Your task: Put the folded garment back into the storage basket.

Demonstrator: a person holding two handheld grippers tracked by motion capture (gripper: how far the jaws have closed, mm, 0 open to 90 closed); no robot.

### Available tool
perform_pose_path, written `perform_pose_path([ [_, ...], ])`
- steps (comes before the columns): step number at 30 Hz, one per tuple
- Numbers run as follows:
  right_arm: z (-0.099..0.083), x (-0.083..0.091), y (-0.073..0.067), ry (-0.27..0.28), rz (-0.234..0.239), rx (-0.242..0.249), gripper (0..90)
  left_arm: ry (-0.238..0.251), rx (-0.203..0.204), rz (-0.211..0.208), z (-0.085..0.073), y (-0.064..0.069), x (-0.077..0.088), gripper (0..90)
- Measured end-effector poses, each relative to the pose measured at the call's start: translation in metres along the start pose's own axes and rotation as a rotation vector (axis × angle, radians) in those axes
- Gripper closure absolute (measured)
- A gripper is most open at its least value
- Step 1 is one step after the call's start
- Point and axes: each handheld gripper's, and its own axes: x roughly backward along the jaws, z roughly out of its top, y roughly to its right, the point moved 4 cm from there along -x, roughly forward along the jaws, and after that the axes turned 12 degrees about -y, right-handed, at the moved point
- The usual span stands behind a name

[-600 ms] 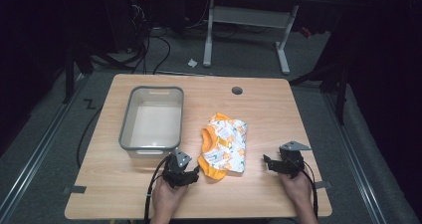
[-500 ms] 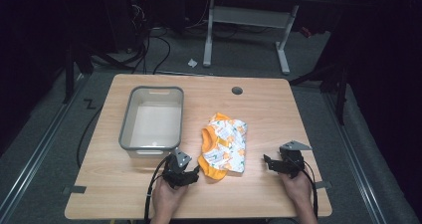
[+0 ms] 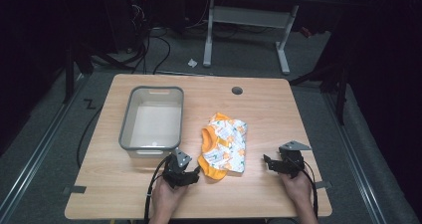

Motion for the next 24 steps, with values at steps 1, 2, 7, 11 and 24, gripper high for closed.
perform_pose_path([
  [1, 0.0, 0.0, 0.0, 0.0, 0.0, 0.0, 26.6, 0.0, 0.0, 0.0, 0.0, 0.0, 0.0, 29.2],
  [2, 0.0, 0.0, 0.0, 0.0, 0.001, 0.0, 26.6, 0.0, 0.0, -0.001, 0.0, 0.0, 0.0, 29.2],
  [7, -0.0001, 0.0, 0.0, 0.0, 0.001, 0.001, 26.5, -0.005, 0.001, 0.003, -0.0002, 0.0008, -0.0002, 26.3],
  [11, -0.0002, 0.0001, -0.0001, 0.0, 0.001, 0.0, 26.5, -0.008, -0.003, -0.003, -0.0001, 0.0013, -0.0004, 24.0],
  [24, -0.0004, 0.0003, -0.0001, 0.0, 0.004, 0.002, 26.4, 0.002, -0.005, -0.026, 0.0008, 0.0071, 0.0043, 26.3],
])
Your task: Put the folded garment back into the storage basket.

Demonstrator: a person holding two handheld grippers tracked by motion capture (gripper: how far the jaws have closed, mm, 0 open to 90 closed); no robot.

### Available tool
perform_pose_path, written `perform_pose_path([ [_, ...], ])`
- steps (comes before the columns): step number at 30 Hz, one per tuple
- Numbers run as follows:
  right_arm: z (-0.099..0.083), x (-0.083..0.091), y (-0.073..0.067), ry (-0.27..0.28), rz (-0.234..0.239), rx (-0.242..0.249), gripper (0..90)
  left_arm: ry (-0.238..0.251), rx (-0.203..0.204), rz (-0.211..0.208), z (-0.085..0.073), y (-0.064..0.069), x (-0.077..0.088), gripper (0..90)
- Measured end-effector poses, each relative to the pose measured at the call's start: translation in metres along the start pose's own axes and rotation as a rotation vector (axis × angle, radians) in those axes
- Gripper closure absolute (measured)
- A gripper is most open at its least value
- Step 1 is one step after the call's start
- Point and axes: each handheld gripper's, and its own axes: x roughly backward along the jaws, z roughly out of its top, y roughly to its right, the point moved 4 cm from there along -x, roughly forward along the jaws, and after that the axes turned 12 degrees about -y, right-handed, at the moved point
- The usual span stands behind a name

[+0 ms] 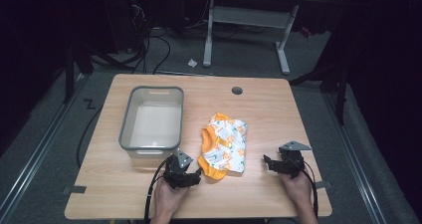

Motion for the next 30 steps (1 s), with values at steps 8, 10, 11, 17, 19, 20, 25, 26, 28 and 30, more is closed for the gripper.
perform_pose_path([
  [8, 0.0, 0.0, 0.0, -0.001, 0.001, -0.003, 26.3, 0.006, -0.002, -0.068, 0.008, 0.007, 0.012, 23.7],
  [10, 0.0, 0.0, 0.0, -0.001, 0.001, -0.004, 26.3, 0.016, -0.022, -0.083, 0.013, 0.01, 0.014, 23.7],
  [11, 0.0, 0.0, 0.0, -0.001, 0.0, -0.004, 26.3, 0.016, -0.022, -0.083, 0.013, 0.01, 0.014, 23.7],
  [17, 0.0, 0.0, 0.0, -0.001, 0.0, -0.003, 26.3, 0.072, -0.025, -0.109, 0.032, 0.018, 0.018, 25.3],
  [19, 0.0, 0.0, 0.0, -0.001, 0.0, -0.003, 26.3, 0.05, -0.028, -0.119, 0.037, 0.019, 0.015, 24.7],
  [20, 0.0, 0.0, 0.0, -0.002, 0.0, -0.003, 26.3, 0.043, -0.034, -0.117, 0.04, 0.019, 0.013, 24.5],
  [25, 0.0, 0.0, 0.0, -0.002, 0.0, -0.003, 26.3, 0.051, -0.043, -0.096, 0.06, 0.02, 0.007, 23.5],
  [26, 0.0, 0.0, 0.0, -0.002, -0.001, -0.003, 26.3, 0.044, -0.037, -0.1, 0.064, 0.019, 0.004, 22.6],
  [28, 0.0, 0.0, 0.0, -0.002, -0.001, -0.003, 26.3, 0.029, -0.03, -0.105, 0.071, 0.018, -0.002, 20.6],
  [30, 0.0, 0.0, 0.0, -0.001, -0.001, -0.003, 26.3, 0.018, -0.02, -0.109, 0.075, 0.018, -0.008, 20.2],
])
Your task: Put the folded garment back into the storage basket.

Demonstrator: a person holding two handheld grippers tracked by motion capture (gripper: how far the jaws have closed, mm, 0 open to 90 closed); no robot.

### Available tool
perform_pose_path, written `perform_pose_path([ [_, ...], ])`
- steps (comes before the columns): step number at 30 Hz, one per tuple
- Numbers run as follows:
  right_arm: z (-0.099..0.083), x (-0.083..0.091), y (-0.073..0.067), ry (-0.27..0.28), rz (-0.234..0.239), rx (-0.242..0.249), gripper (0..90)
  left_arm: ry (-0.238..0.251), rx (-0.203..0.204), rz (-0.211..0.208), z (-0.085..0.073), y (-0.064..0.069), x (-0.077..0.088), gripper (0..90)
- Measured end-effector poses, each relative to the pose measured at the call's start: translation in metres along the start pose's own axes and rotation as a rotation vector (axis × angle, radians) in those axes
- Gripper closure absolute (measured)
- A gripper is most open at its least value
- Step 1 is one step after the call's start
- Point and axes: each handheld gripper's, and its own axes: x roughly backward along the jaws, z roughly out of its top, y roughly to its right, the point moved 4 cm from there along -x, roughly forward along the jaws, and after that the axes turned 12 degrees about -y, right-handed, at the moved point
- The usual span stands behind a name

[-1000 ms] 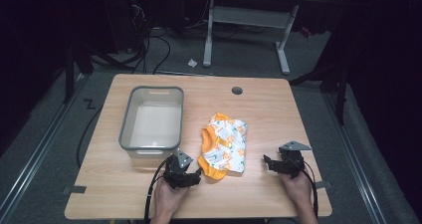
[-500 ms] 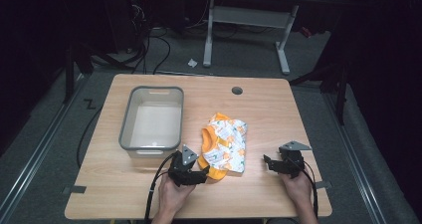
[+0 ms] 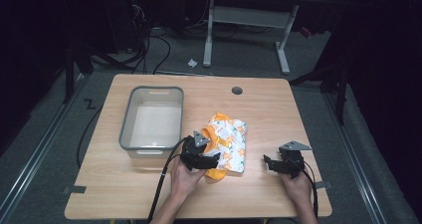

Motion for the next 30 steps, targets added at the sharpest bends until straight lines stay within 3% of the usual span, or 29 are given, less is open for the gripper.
perform_pose_path([
  [9, 0.0, 0.0, 0.0, 0.001, 0.0, 0.002, 26.3, -0.059, 0.022, 0.051, 0.013, -0.007, -0.025, 16.9],
  [14, 0.0, 0.0, 0.0, 0.001, 0.0, 0.002, 26.3, -0.131, 0.048, 0.057, 0.012, -0.013, -0.04, 15.6],
  [20, 0.0, 0.0, 0.0, 0.001, 0.0, 0.002, 26.3, -0.163, 0.068, 0.051, 0.01, -0.015, -0.048, 15.6],
  [24, 0.0, 0.0, 0.0, 0.001, 0.0, 0.0, 26.3, -0.157, 0.053, 0.063, 0.01, -0.014, -0.049, 16.5],
  [26, 0.0, 0.0, 0.0, 0.001, 0.0, 0.0, 26.3, -0.153, 0.043, 0.058, 0.01, -0.013, -0.048, 20.5],
  [30, 0.0, 0.0, 0.0, 0.0, 0.0, 0.0, 26.3, -0.136, 0.011, 0.027, 0.011, -0.009, -0.046, 39.7],
])
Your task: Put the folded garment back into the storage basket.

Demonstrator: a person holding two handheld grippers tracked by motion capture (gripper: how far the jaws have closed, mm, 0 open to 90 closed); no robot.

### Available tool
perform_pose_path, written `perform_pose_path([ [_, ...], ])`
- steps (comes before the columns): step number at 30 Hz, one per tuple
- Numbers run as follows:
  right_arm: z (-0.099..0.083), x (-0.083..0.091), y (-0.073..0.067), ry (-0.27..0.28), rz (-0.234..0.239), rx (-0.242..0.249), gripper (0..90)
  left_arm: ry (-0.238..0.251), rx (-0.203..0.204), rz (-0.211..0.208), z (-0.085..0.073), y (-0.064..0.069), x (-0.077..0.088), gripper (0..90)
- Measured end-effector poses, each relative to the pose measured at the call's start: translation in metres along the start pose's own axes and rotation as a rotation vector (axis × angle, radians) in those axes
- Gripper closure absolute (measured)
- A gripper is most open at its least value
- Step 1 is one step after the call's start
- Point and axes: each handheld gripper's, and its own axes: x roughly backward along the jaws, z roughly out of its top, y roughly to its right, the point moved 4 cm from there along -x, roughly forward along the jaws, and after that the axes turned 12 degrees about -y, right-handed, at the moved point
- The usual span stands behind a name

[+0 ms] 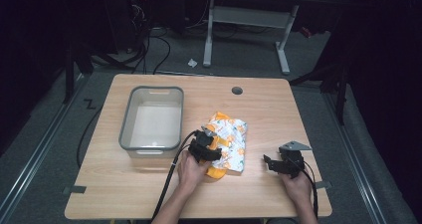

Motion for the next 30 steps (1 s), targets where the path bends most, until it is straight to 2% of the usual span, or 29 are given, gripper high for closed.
perform_pose_path([
  [5, 0.0, 0.0, 0.0, 0.0, 0.0, 0.0, 26.3, -0.004, 0.029, -0.08, 0.0, 0.002, 0.001, 62.7],
  [10, 0.0, 0.0, 0.0, 0.0, 0.001, 0.0, 26.3, 0.007, 0.03, -0.096, 0.0, 0.004, 0.006, 70.8],
  [13, 0.0, 0.0, 0.0, 0.0, 0.0, 0.001, 26.3, 0.023, 0.031, -0.108, 0.001, 0.004, 0.01, 72.7],
  [15, 0.0, 0.0, 0.0, 0.0, 0.0, 0.001, 26.3, 0.04, 0.038, -0.133, 0.002, 0.004, 0.016, 73.3],
  [30, 0.0, 0.0, 0.0, 0.0, 0.0, 0.002, 26.3, 0.148, 0.01, -0.215, 0.009, 0.009, 0.057, 74.3],
])
